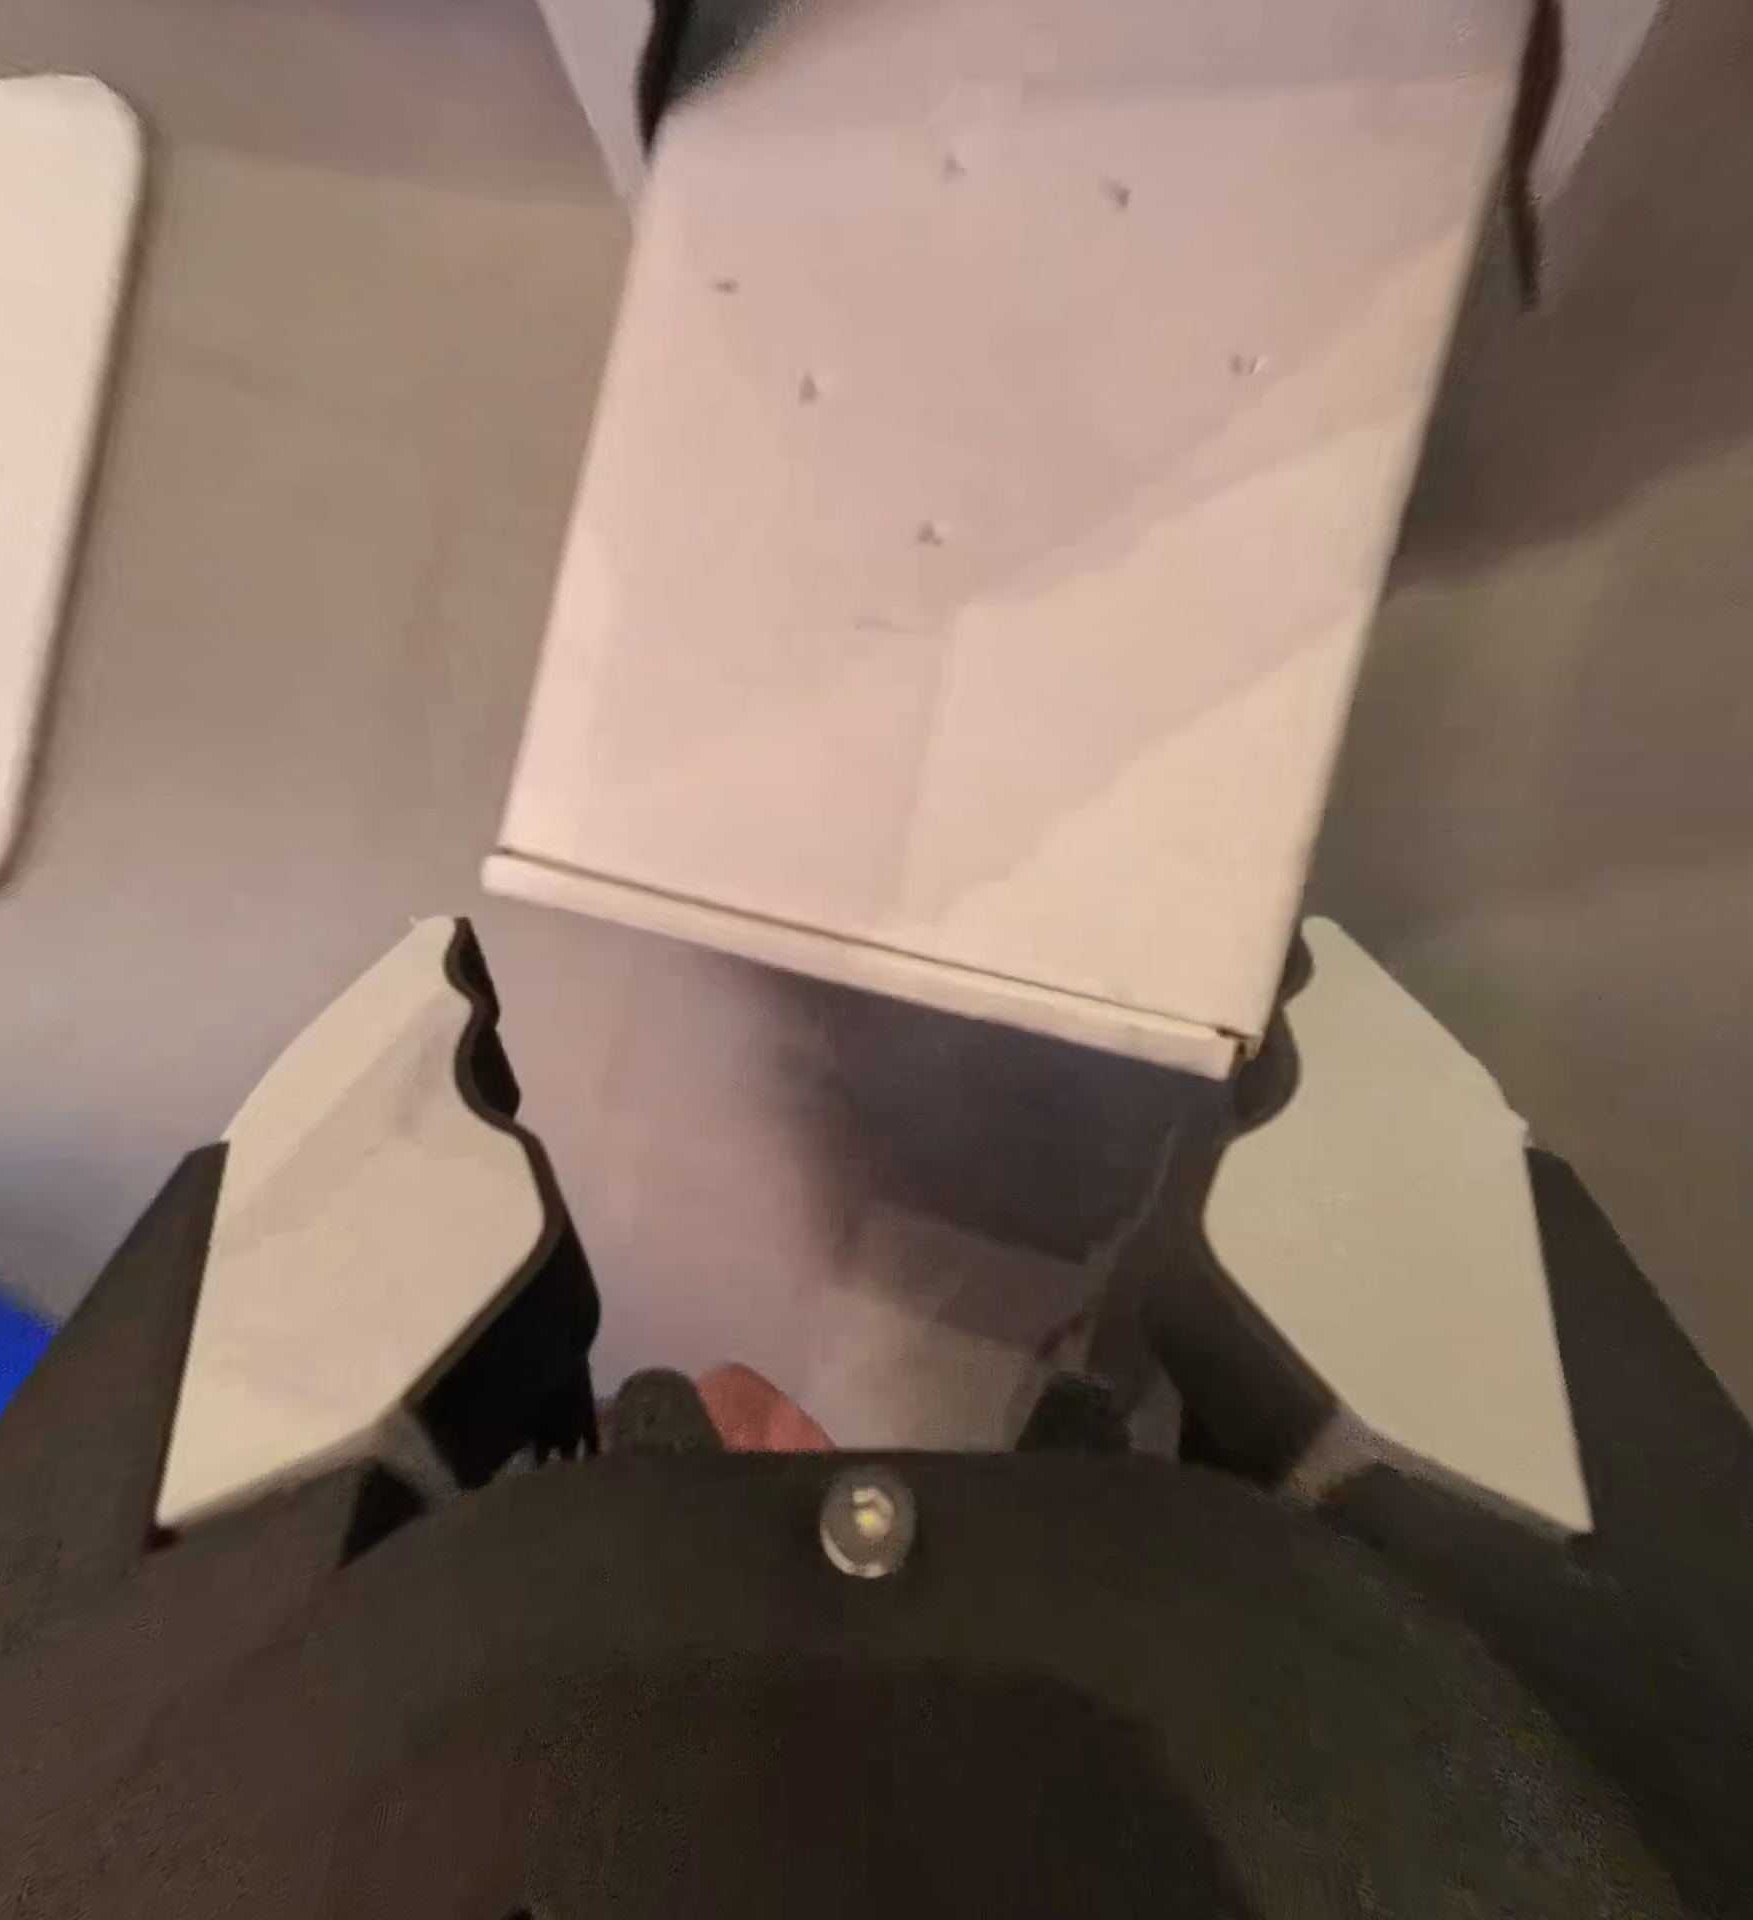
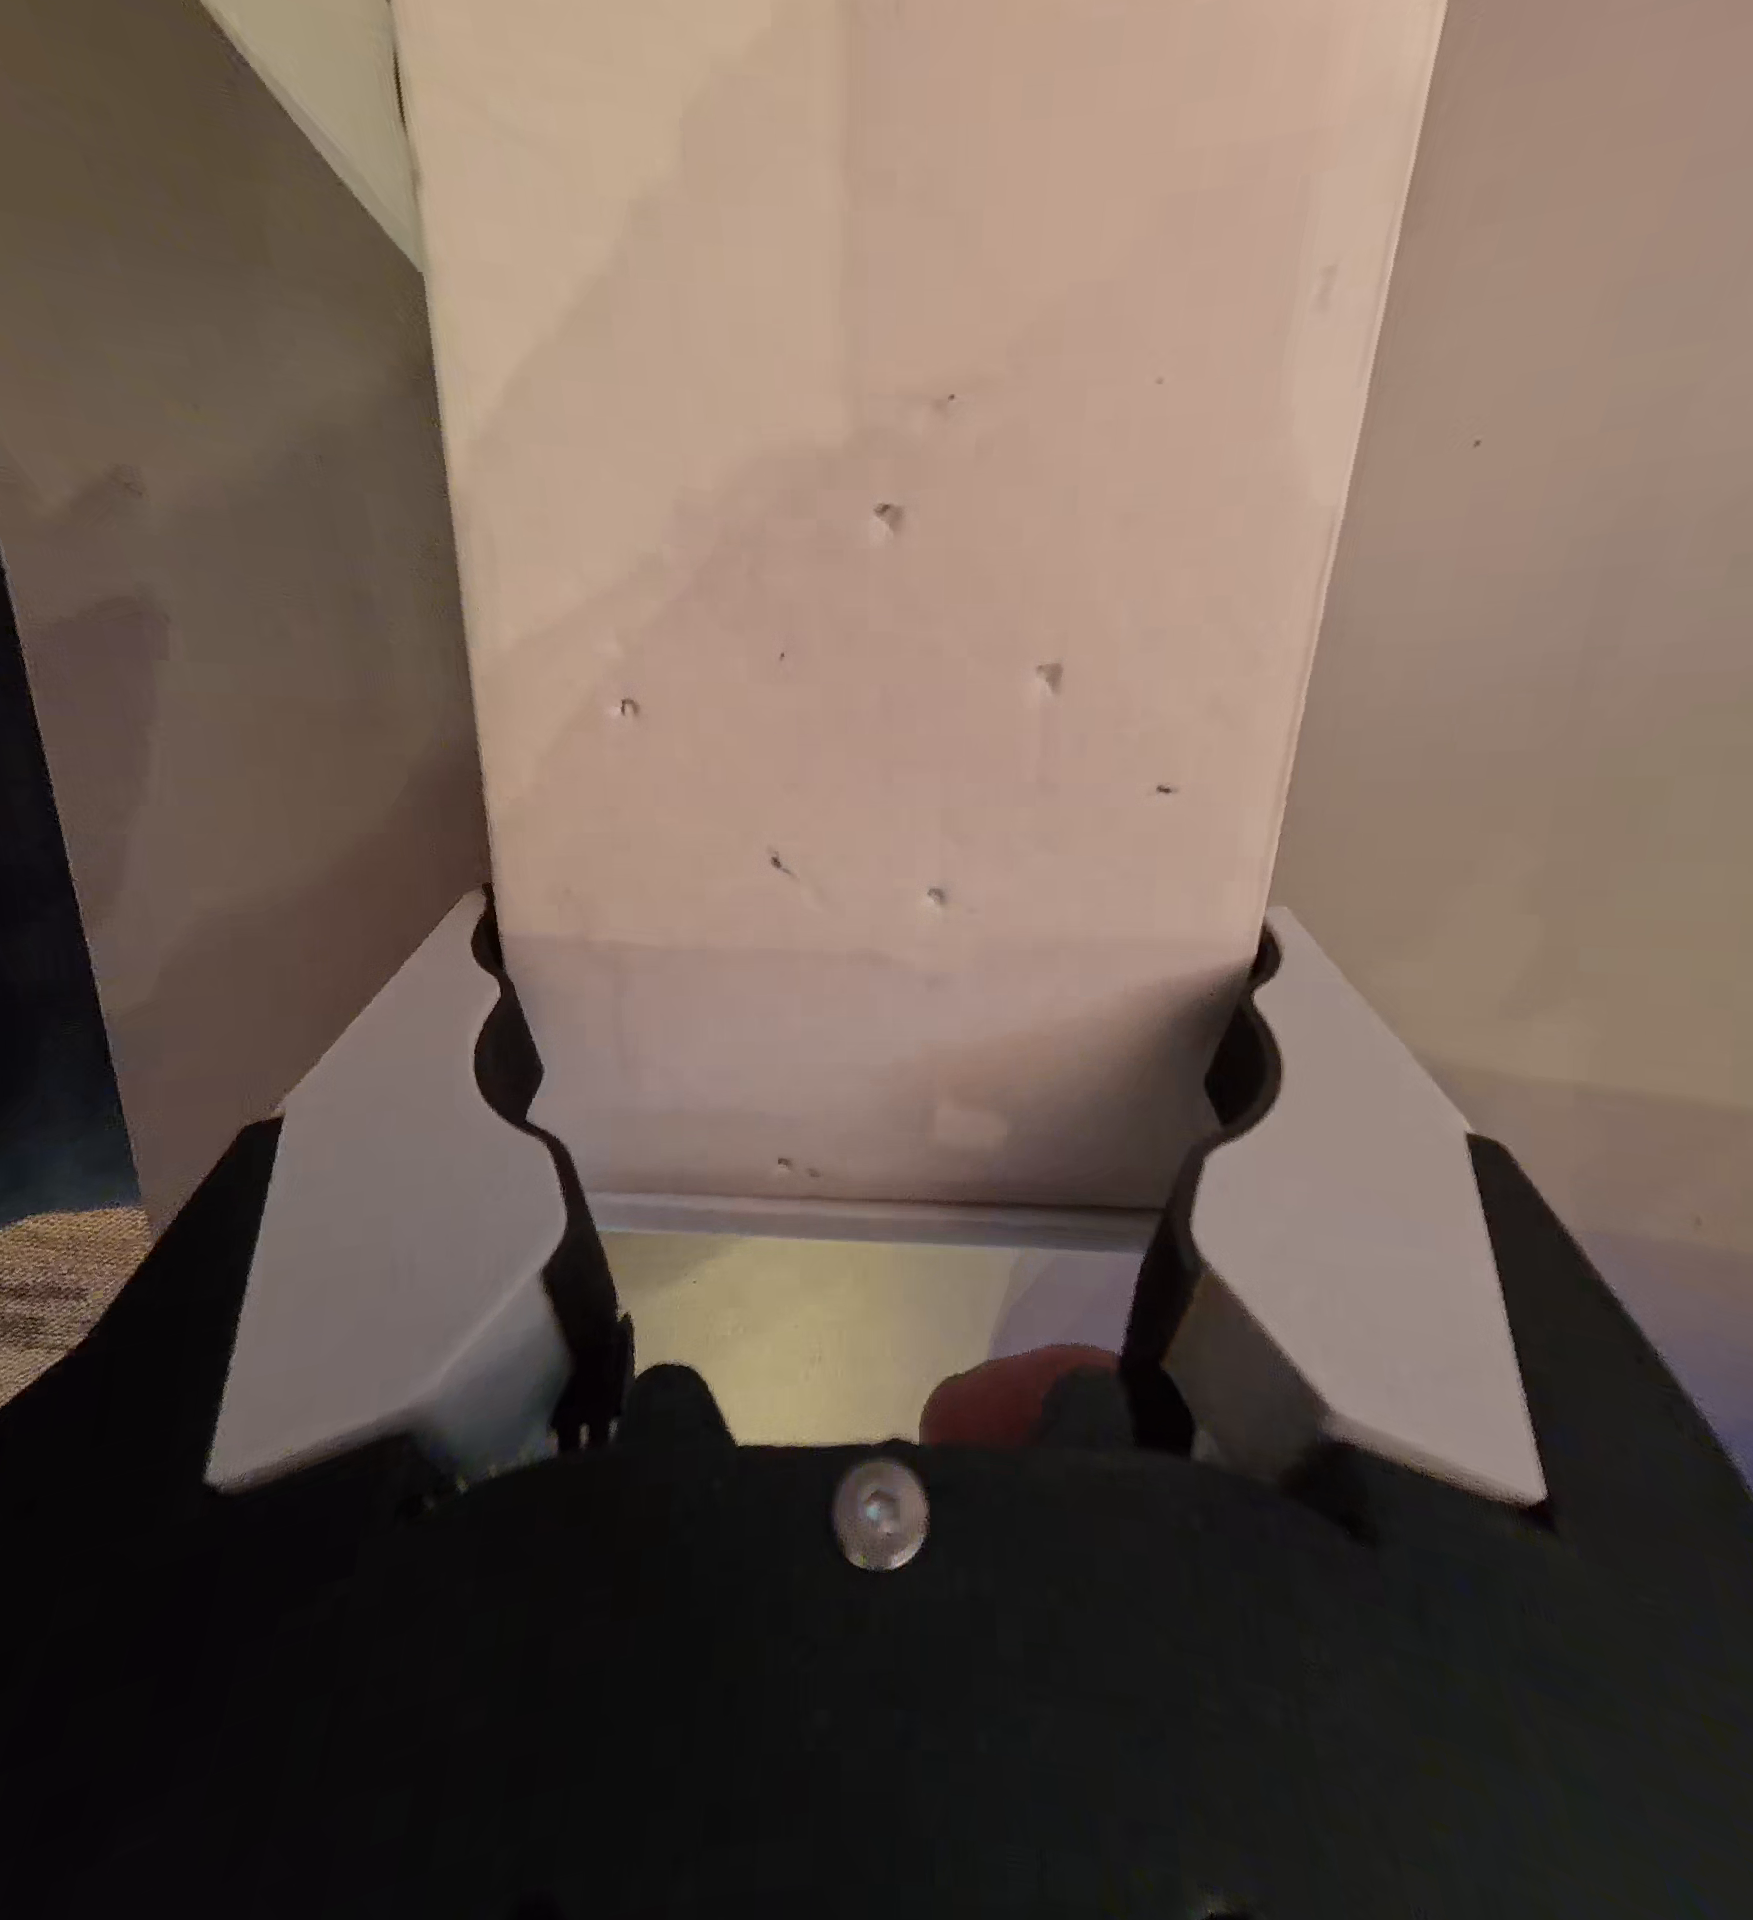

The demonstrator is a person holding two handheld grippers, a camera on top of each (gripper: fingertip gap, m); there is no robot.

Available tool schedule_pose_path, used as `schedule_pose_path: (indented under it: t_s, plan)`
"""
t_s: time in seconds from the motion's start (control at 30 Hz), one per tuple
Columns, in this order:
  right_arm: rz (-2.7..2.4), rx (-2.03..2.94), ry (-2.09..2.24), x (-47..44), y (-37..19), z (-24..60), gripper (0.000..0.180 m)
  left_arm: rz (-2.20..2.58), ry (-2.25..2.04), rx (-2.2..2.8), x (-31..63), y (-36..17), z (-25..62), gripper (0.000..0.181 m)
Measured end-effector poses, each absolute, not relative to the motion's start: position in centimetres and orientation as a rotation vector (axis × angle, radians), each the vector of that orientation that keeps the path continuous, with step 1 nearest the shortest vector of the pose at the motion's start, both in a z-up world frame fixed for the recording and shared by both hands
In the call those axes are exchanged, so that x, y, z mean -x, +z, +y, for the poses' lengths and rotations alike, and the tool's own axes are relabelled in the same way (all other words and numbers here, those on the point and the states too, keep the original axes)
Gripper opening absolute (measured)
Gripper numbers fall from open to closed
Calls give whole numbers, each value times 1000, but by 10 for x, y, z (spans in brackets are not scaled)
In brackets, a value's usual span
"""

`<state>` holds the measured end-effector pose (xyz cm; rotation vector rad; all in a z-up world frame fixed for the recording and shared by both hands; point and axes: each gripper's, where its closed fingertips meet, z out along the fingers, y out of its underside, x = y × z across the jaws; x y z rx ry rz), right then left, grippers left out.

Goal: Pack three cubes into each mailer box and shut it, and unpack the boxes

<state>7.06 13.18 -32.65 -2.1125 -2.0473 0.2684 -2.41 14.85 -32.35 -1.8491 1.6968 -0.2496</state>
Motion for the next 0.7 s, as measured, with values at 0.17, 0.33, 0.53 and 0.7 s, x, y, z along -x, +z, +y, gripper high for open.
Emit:
schedule_pose_path:
  t_s: [0.17,0.33,0.53,0.7]
  plan:
    - [-2052,2105,266,-72,-327,128,132,1676,-371,1796,13,-329,142,137]
    - [-2030,2067,188,-70,-324,129,131,1663,-427,1763,11,-328,143,133]
    - [-1952,1857,-203,-77,-316,126,133,1633,-612,1903,13,-327,136,66]
    - [-1845,1879,-150,-78,-316,129,120,1703,-486,1883,14,-323,146,89]
